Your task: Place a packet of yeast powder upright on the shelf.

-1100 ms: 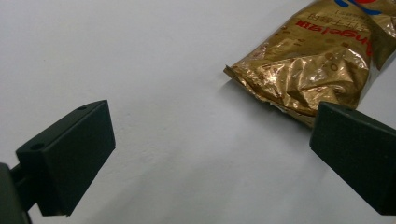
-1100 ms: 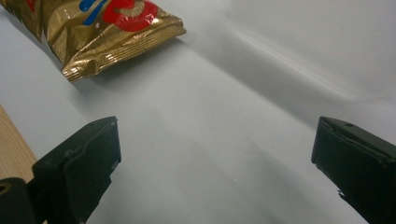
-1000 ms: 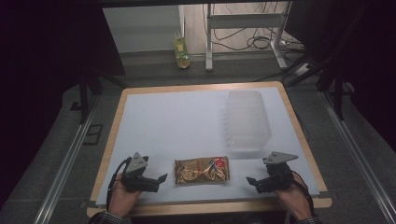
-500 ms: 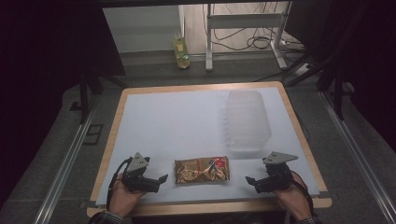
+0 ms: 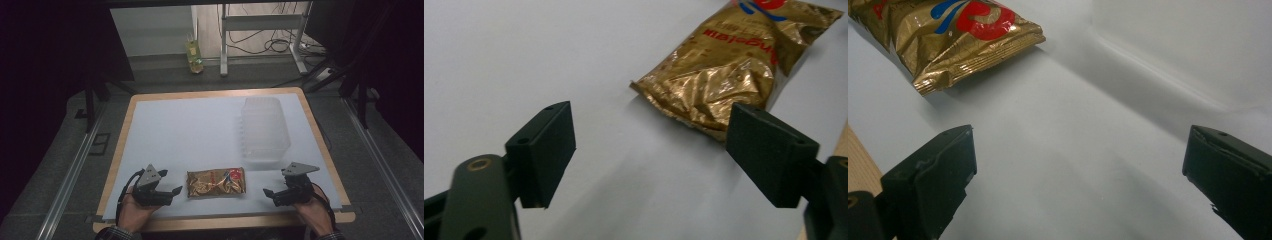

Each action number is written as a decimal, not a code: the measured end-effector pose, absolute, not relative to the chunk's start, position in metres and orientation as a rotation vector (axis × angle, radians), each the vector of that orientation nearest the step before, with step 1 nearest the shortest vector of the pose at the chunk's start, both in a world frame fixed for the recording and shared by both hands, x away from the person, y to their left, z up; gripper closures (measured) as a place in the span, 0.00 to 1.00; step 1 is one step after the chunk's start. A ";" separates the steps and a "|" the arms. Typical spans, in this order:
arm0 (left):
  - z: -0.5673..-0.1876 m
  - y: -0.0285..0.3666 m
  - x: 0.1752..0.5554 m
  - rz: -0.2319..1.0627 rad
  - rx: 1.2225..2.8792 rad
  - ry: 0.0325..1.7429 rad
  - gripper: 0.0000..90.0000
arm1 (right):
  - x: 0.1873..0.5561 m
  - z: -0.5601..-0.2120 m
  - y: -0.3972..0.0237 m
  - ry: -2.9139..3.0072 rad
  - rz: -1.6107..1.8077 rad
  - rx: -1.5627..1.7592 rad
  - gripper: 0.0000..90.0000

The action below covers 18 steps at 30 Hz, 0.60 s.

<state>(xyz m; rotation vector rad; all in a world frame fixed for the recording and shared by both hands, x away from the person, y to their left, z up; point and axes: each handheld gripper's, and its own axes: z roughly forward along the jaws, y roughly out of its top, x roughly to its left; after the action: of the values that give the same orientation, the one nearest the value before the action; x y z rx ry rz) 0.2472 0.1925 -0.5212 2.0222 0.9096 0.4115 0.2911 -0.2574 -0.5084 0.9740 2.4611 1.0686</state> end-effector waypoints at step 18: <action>-0.516 0.172 0.246 0.326 2.000 0.825 0.47 | 0.292 -0.508 -0.257 2.463 1.082 0.981 0.01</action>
<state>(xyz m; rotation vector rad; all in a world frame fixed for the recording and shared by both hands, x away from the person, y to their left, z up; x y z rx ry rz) 0.2455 0.1720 -0.5160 1.9995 0.8252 0.3260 0.2916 -0.2573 -0.5080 0.9810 2.4626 1.0817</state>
